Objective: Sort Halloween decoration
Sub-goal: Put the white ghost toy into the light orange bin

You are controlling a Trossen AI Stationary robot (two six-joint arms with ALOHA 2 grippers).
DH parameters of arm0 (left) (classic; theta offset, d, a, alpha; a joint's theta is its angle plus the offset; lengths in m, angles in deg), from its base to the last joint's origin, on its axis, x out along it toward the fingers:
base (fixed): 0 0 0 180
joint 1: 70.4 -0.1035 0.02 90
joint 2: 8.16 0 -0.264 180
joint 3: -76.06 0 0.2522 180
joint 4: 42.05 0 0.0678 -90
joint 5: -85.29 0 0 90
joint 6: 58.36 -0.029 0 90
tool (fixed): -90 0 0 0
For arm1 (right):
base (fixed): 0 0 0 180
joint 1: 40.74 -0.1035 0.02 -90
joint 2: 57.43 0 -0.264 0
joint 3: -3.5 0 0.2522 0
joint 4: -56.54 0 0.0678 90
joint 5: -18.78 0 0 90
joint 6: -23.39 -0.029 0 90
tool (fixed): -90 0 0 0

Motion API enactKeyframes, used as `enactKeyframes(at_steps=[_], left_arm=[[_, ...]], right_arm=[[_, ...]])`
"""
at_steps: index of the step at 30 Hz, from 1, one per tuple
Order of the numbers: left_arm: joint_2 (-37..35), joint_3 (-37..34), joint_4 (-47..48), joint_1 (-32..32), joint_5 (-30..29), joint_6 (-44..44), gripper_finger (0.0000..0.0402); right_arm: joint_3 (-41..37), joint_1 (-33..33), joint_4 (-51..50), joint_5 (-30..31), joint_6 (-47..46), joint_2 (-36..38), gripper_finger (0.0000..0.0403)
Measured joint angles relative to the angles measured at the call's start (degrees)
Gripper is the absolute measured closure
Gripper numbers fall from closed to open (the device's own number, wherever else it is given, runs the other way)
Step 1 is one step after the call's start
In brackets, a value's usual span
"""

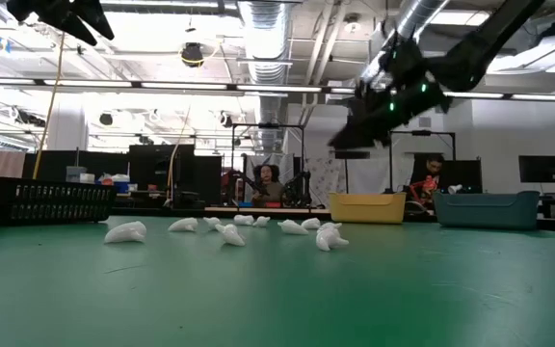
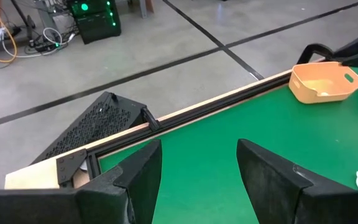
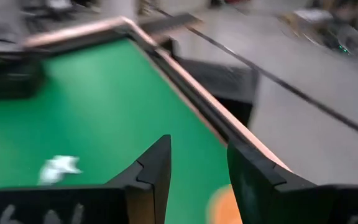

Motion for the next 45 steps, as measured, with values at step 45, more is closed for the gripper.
enactKeyframes(at_steps=[45], left_arm=[[0.02, 0.0, 0.15, 0.0, 1.39, -0.44, 0.0202]], right_arm=[[10.69, -27.04, 9.62, 13.11, -1.67, -28.83, 0.0247]])
